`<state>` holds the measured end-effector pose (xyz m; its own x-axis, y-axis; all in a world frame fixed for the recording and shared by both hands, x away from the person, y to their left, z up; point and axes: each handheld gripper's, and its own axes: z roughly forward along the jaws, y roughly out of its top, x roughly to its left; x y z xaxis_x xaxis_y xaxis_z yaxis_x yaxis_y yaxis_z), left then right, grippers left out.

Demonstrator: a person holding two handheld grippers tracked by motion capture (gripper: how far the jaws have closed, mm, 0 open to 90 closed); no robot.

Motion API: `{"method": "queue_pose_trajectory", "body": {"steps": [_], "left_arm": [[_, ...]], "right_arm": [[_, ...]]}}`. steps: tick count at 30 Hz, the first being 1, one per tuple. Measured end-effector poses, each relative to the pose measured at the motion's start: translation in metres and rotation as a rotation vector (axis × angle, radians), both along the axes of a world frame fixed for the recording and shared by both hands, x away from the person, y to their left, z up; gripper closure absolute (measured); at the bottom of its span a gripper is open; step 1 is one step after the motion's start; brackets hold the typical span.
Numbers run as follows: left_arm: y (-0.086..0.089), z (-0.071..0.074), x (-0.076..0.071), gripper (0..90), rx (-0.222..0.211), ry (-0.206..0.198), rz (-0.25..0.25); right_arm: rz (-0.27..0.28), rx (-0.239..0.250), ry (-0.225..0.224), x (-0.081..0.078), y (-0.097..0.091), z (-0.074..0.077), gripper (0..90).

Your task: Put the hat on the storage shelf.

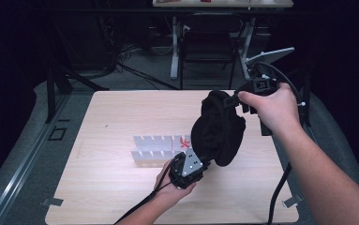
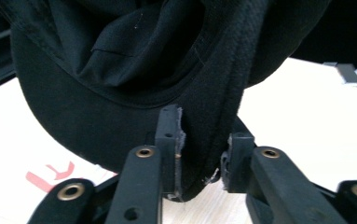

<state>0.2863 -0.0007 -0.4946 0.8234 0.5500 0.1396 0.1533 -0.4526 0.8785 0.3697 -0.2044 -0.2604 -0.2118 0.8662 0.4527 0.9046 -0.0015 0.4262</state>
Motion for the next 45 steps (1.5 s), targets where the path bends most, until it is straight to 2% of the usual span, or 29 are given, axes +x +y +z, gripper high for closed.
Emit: {"method": "queue_pose_trajectory", "body": {"steps": [5,9,12,15,18,25,26,32,37,38,45], "left_arm": [[0.009,0.004,0.004,80.9,-0.007,0.004,0.002],[0.015,0.004,0.005,82.2,-0.015,-0.003,-0.008],[0.017,0.003,0.005,82.8,-0.019,-0.01,-0.014],[0.02,0.0,0.006,83.0,-0.042,-0.011,-0.015],[0.025,-0.001,0.01,83.0,-0.075,0.01,-0.028],[0.029,0.0,0.015,83.0,-0.113,0.018,-0.031],[0.03,0.0,0.016,83.0,-0.133,0.029,-0.031],[0.033,-0.004,0.019,83.0,-0.146,0.037,-0.022],[0.039,-0.009,0.024,82.9,-0.171,0.06,-0.029],[0.041,-0.011,0.026,82.9,-0.19,0.068,-0.032],[0.044,-0.012,0.03,83.0,-0.2,0.068,-0.036]], "right_arm": [[-0.003,-0.004,-0.005,0.001,0.001,0.001,88.8],[-0.005,0.012,-0.007,0.003,0.002,0.001,88.8],[0.017,0.02,-0.022,0.003,0.011,0.001,88.8],[0.036,0.018,-0.028,0.003,0.018,0.003,88.8],[0.045,0.016,-0.038,0.004,0.024,0.004,88.8],[0.048,0.03,-0.051,0.006,0.027,0.006,88.8],[0.052,0.032,-0.055,0.007,0.029,0.007,88.8],[0.063,0.027,-0.061,0.01,0.036,0.007,88.8],[0.071,0.029,-0.058,0.014,0.044,0.003,88.7],[0.075,0.03,-0.059,0.015,0.047,0.001,88.7],[0.075,0.035,-0.066,0.019,0.052,0.0,88.6]]}}
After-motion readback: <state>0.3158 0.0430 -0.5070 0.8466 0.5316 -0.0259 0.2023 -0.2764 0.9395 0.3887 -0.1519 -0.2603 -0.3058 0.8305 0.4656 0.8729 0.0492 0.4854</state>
